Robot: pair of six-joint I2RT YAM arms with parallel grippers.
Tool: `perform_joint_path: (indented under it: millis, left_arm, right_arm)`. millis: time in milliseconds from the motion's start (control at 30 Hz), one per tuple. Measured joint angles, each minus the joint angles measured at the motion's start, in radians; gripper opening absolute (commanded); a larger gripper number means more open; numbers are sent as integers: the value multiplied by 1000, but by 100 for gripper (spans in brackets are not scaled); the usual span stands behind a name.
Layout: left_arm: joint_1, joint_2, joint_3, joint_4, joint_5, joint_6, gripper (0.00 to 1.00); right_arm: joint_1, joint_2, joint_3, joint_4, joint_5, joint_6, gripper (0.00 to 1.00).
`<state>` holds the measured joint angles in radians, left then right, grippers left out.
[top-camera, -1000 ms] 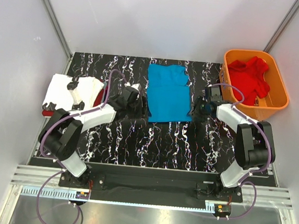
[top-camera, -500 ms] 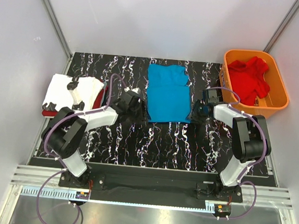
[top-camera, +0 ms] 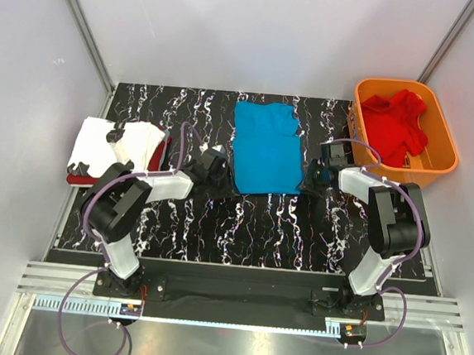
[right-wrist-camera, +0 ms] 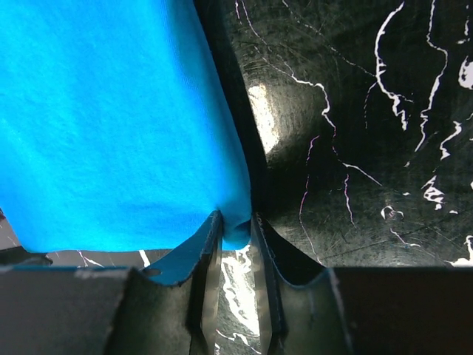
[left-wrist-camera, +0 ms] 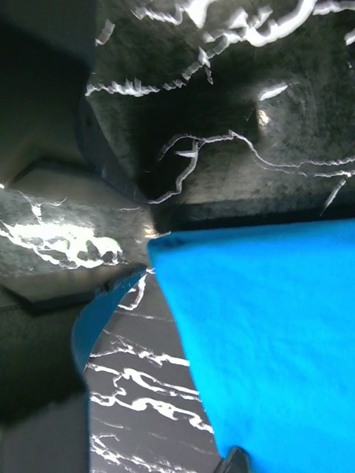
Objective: Fold and stack the t-shirts
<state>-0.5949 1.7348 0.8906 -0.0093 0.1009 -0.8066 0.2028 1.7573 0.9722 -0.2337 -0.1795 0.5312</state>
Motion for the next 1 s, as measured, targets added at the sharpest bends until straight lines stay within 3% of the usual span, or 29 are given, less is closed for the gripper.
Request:
perform_joint_path:
  millis: [133,167,200,233,500,1000]
  left_arm:
    - [0,51,42,21,-3,-11,29]
    - [0,66,54,27,-3,-11,23]
    - [0,80,68,28,-4,-11,5]
    - [0,91,79,29,-5,-15,0]
    - [-7,64,51,34,-58,31,0]
    - [-77,-354,-219,-58,-53,65,0]
  right_arm:
    - [0,0,-2,5,0,-1,18]
    - [0,0,-4,7,0,-1,14]
    - [0,0,-5,7,0,-3,6]
    - [0,0,-5,8,0,-5,3]
    - [0,-44,-35,-37,-4,-8,0]
    - [13,-472,-259,-229,-149,25,0]
